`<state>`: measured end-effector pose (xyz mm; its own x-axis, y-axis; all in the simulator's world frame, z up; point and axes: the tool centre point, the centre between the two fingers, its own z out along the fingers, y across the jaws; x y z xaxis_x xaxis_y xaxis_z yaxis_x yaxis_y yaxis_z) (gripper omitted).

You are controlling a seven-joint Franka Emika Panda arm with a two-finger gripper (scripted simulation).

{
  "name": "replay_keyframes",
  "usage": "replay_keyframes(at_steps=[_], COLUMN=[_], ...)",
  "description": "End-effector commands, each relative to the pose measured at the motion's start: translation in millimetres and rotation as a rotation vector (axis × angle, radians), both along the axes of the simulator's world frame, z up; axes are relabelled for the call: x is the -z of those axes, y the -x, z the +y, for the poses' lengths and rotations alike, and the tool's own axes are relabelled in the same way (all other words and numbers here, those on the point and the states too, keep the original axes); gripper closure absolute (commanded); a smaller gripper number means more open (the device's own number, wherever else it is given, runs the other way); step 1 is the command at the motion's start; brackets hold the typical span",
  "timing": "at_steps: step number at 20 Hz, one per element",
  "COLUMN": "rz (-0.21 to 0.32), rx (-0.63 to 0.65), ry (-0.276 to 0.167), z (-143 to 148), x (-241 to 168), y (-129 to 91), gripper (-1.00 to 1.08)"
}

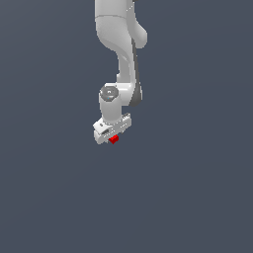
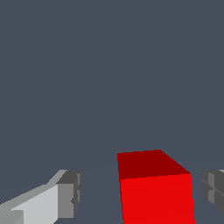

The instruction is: Pick up the red cube and move it to a goal position.

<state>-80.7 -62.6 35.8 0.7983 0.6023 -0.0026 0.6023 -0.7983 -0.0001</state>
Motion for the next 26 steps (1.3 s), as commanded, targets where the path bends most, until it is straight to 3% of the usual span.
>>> replay_keyframes(at_steps=[1,15,16,26], rz=[-0.001,-0.002,-0.002,-0.002], rx=[-0.035,-0.082,-0.082,-0.082], ry=[-0.001,-0.002,-0.002,-0.002], z=[-4.1,-10.9,-10.9,-10.9], x=[6.5,15.8,15.8,15.8], y=[2.1,4.1,4.1,4.2], gripper=[-0.92,-0.92,1.08,1.08])
